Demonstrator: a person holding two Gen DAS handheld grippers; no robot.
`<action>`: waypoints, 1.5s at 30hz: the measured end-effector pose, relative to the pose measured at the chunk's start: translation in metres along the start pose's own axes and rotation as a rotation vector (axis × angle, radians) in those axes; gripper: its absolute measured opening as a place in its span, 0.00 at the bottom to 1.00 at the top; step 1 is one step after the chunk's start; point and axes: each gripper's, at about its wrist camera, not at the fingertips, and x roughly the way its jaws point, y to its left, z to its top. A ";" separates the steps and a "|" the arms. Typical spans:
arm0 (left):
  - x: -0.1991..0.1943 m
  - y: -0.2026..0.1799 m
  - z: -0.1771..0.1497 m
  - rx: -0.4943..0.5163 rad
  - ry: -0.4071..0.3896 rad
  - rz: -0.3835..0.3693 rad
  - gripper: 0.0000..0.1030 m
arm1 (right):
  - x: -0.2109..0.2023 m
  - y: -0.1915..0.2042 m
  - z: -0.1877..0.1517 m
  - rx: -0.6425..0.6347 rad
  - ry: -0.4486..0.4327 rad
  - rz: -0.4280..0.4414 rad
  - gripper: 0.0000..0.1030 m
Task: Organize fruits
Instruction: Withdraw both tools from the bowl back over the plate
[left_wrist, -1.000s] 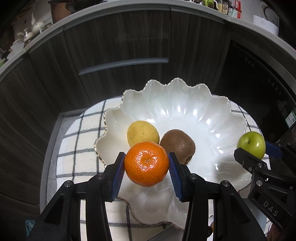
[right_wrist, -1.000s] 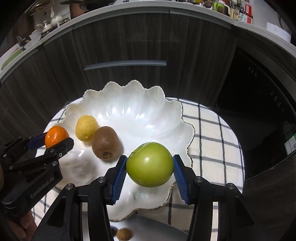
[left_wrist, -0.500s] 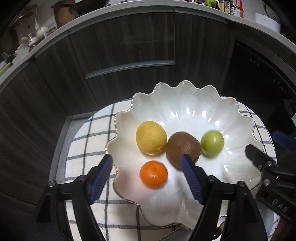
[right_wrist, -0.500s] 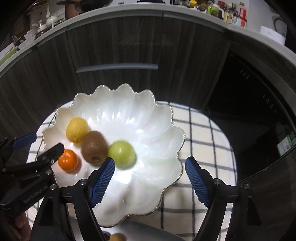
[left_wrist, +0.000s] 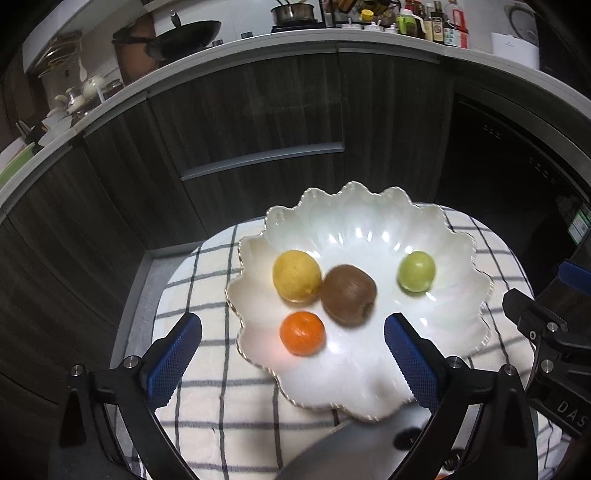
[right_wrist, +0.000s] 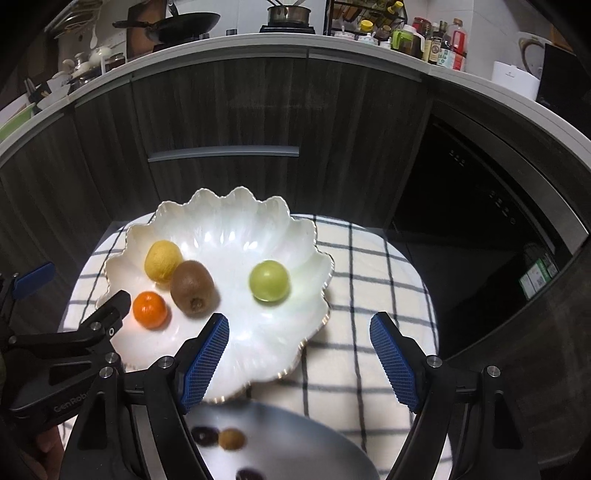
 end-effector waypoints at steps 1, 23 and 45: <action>-0.003 -0.001 -0.002 -0.002 -0.002 -0.004 0.98 | -0.004 -0.002 -0.003 0.001 0.001 -0.004 0.77; -0.092 -0.004 -0.055 -0.041 -0.028 -0.056 1.00 | -0.097 -0.015 -0.054 0.044 -0.067 -0.059 0.84; -0.116 -0.012 -0.102 -0.014 -0.017 -0.050 1.00 | -0.113 -0.018 -0.107 0.042 -0.047 -0.047 0.84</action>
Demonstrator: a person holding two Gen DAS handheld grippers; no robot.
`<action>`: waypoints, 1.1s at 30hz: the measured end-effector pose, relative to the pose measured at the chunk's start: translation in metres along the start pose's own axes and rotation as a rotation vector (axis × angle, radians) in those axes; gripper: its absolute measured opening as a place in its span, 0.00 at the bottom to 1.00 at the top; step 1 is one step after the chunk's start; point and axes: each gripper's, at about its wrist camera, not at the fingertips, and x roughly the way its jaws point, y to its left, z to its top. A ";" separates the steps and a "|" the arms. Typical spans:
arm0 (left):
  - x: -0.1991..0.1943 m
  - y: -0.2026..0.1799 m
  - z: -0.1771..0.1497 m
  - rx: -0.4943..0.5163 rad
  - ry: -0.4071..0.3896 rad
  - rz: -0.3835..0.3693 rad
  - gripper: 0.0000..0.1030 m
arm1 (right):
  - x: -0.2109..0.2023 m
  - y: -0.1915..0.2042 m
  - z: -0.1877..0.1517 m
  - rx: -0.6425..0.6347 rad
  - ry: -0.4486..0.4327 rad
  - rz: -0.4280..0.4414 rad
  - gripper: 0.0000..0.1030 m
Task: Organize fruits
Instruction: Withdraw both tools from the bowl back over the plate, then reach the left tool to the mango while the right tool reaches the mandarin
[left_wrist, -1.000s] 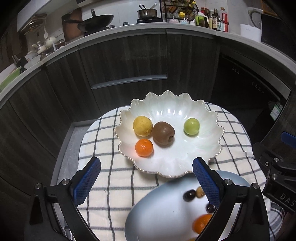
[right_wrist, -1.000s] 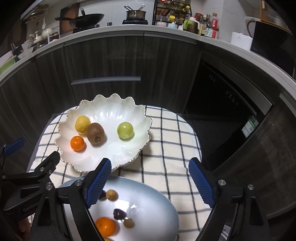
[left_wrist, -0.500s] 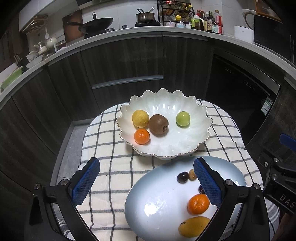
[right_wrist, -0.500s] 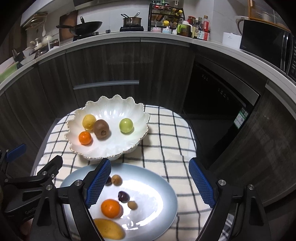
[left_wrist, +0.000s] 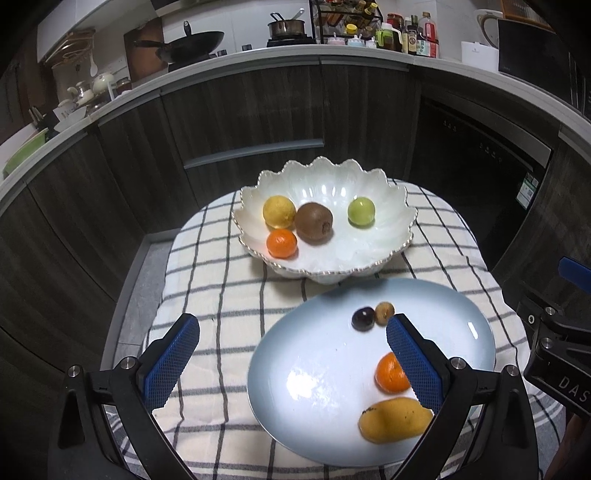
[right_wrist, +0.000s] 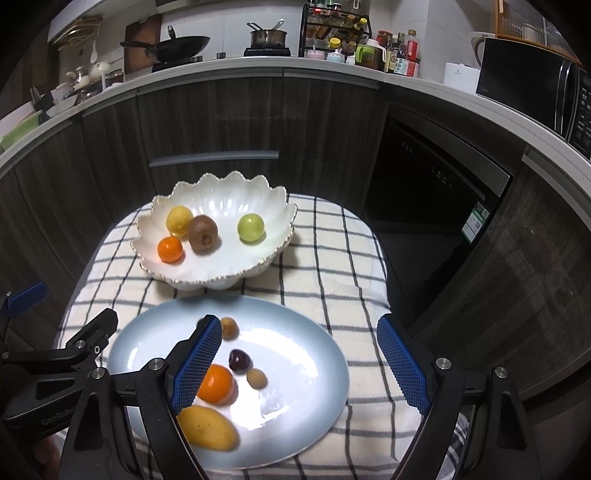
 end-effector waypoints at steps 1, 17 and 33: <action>0.001 -0.001 -0.003 0.002 0.005 -0.004 1.00 | 0.001 -0.001 -0.003 0.001 0.005 0.000 0.84; 0.021 -0.043 -0.054 0.062 0.109 -0.076 1.00 | 0.015 -0.024 -0.059 -0.029 0.067 -0.016 0.84; 0.054 -0.081 -0.091 0.105 0.215 -0.145 1.00 | 0.037 -0.046 -0.086 -0.032 0.112 -0.011 0.84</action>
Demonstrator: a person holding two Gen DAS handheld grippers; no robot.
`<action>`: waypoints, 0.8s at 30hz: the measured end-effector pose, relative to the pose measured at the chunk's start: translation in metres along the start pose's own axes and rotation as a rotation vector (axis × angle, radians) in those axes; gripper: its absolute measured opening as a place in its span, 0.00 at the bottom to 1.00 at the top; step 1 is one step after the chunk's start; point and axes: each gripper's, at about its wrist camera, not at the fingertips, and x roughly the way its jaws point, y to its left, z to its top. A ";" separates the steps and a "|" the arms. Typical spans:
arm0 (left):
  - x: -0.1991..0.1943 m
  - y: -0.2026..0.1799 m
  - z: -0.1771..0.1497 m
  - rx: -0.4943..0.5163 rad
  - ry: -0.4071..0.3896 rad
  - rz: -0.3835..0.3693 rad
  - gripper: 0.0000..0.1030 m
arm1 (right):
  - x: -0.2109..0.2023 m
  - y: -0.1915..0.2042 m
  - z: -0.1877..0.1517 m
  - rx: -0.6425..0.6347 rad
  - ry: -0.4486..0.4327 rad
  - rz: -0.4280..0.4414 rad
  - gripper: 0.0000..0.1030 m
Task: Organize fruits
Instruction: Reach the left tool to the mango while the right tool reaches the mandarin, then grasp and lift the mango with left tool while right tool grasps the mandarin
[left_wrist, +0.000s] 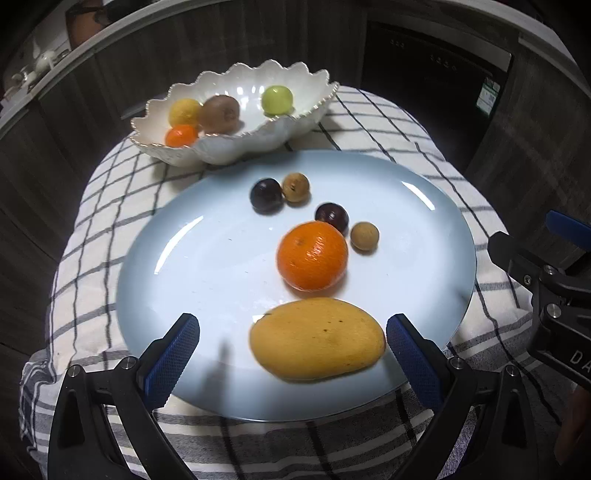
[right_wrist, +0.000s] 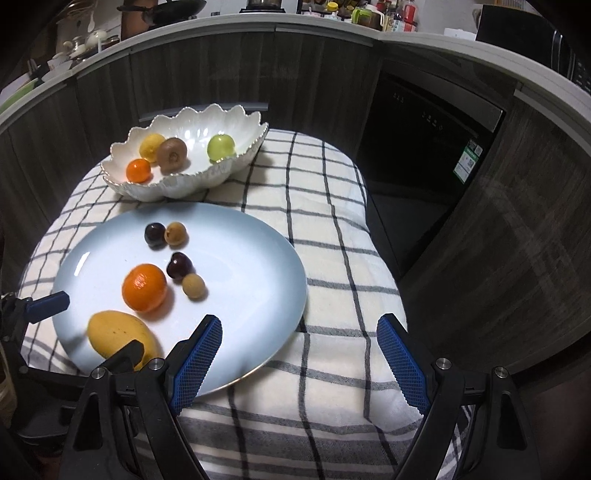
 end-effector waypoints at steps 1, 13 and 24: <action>0.002 -0.001 -0.001 0.004 0.006 -0.003 1.00 | 0.002 -0.001 -0.001 0.002 0.002 0.002 0.84; 0.029 -0.008 -0.003 0.017 0.056 0.003 0.98 | 0.022 -0.001 -0.001 0.005 0.030 0.024 0.84; 0.029 -0.005 0.000 0.012 0.057 -0.029 0.78 | 0.024 0.001 0.008 0.003 0.028 0.014 0.84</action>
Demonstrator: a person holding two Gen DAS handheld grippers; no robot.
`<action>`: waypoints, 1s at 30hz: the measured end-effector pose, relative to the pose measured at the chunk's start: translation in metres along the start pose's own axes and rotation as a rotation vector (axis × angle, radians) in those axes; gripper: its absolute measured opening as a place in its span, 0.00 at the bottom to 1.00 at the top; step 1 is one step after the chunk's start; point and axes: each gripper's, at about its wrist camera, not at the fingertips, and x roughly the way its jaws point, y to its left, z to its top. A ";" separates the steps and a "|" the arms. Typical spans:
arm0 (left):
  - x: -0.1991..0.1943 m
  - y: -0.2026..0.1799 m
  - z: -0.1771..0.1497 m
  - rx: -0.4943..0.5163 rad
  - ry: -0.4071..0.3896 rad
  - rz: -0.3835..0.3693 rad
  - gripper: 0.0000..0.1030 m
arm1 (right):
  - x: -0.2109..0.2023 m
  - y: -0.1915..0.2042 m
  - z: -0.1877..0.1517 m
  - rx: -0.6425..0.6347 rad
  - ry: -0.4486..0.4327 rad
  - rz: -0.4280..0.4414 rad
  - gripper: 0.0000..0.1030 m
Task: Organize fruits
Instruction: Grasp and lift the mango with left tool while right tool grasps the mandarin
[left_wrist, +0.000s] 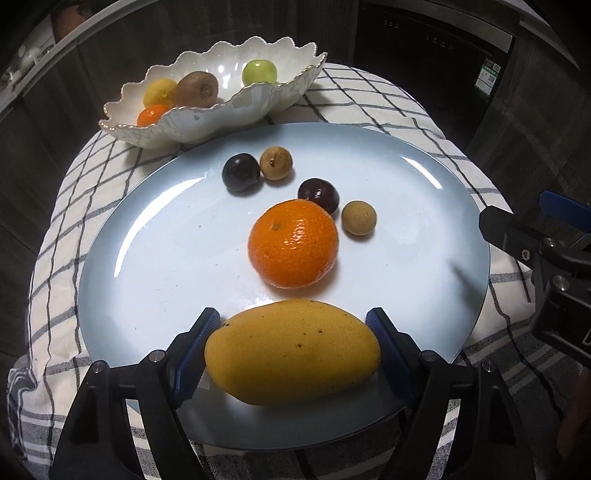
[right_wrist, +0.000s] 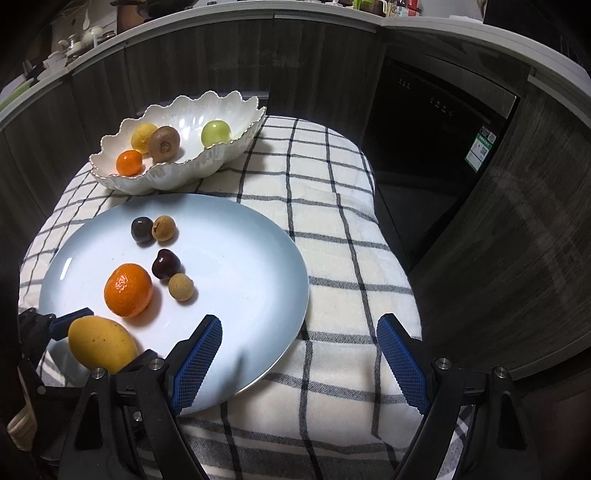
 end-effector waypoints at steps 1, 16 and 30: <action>0.000 0.002 0.000 -0.003 0.001 0.001 0.78 | 0.000 0.001 0.000 -0.004 -0.001 -0.001 0.84; -0.031 0.059 0.011 -0.092 -0.089 0.081 0.78 | 0.005 0.043 0.026 -0.024 -0.017 0.058 0.84; -0.040 0.118 0.010 -0.186 -0.107 0.146 0.78 | 0.018 0.100 0.035 -0.064 0.040 0.124 0.84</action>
